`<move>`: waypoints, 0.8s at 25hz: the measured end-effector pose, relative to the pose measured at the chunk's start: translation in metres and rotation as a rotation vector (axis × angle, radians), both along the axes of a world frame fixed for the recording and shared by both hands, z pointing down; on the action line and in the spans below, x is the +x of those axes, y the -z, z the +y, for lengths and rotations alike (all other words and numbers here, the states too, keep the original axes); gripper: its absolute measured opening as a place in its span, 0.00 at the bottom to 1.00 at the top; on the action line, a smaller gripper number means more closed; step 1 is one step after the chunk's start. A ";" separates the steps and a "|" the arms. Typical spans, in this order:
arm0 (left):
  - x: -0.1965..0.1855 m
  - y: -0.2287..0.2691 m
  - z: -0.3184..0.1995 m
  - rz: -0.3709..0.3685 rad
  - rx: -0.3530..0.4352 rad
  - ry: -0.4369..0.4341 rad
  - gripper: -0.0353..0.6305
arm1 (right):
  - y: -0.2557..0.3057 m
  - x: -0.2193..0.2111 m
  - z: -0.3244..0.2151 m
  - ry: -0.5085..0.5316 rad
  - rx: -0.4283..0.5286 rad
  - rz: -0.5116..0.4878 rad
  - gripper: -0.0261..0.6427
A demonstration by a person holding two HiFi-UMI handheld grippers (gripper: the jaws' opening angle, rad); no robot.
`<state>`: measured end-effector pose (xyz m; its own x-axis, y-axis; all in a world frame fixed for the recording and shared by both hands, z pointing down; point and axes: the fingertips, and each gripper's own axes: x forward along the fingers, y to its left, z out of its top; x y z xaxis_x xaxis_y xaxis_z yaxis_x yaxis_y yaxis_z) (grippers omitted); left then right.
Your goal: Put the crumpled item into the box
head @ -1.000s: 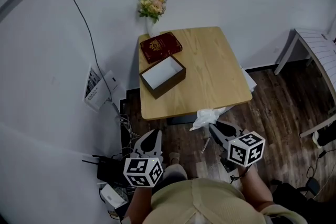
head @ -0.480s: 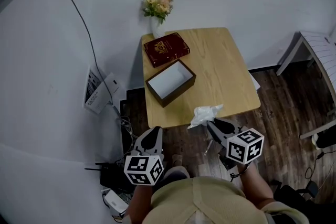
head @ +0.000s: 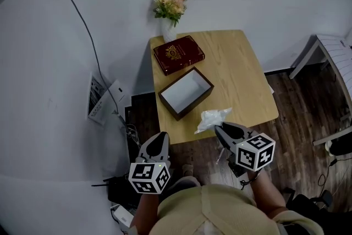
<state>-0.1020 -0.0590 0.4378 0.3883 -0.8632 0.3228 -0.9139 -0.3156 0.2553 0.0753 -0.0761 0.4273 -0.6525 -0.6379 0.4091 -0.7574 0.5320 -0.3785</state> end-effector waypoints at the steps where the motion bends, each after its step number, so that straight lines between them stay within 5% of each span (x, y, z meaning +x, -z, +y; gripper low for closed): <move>1: -0.003 -0.001 -0.003 -0.001 -0.002 -0.003 0.10 | 0.000 -0.003 -0.003 -0.001 -0.002 0.002 0.14; 20: -0.043 -0.007 -0.046 0.019 -0.004 -0.021 0.10 | 0.002 -0.052 -0.058 0.014 0.008 0.043 0.14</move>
<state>-0.1447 -0.1047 0.4447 0.4125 -0.8535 0.3185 -0.9020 -0.3337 0.2739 0.0232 -0.1346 0.4254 -0.6434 -0.6321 0.4319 -0.7653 0.5453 -0.3420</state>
